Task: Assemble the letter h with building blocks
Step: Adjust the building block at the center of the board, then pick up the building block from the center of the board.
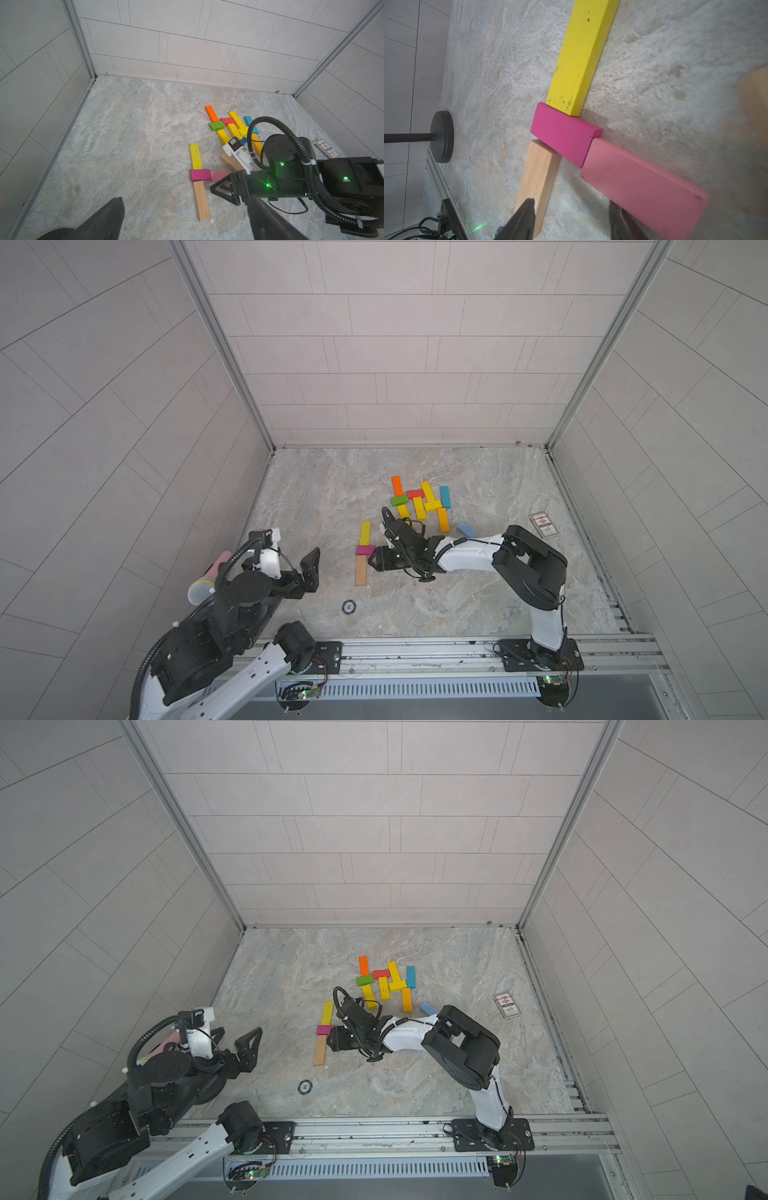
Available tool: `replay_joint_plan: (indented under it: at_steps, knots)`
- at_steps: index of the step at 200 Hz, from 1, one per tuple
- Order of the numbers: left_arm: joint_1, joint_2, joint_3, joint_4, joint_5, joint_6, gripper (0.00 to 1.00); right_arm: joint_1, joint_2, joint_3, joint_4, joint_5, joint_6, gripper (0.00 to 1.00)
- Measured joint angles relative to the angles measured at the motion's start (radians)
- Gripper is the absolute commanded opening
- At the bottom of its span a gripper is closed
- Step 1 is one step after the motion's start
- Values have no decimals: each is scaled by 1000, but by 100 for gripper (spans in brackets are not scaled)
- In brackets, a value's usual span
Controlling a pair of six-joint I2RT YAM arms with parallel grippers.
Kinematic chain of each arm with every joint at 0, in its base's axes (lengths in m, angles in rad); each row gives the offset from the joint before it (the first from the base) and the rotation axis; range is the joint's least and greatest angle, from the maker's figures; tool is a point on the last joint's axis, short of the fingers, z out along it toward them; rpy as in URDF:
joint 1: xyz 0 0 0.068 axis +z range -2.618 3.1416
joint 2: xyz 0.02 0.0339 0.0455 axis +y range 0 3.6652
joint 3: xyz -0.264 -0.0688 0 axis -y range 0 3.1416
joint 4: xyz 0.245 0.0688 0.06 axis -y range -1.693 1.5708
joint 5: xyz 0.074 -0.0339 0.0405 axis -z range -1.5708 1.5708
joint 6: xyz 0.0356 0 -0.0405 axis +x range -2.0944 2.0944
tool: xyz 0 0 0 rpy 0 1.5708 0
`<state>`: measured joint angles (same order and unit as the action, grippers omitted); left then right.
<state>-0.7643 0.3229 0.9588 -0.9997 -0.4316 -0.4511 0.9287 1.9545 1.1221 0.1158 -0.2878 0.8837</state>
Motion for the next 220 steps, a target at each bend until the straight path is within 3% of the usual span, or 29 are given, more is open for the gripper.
replay_joint_plan:
  at_steps: [58, 116, 163, 192, 220]
  knots:
    - [0, 0, -5, 0, 0, 0, 100, 0, 2, 2, 4, -6, 0, 60]
    - [0, 2, -12, 5, 19, 0, 100, 2, -56, -1, -43, -6, -43, 71]
    - [0, -3, -12, 7, 24, 3, 100, -50, -256, 17, -267, 189, -182, 59]
    - [0, -4, -12, 7, 24, 5, 100, -96, -242, 77, -423, 330, -293, 60]
    - [0, -4, -12, 7, 25, 7, 100, -105, -177, 119, -518, 374, -378, 63]
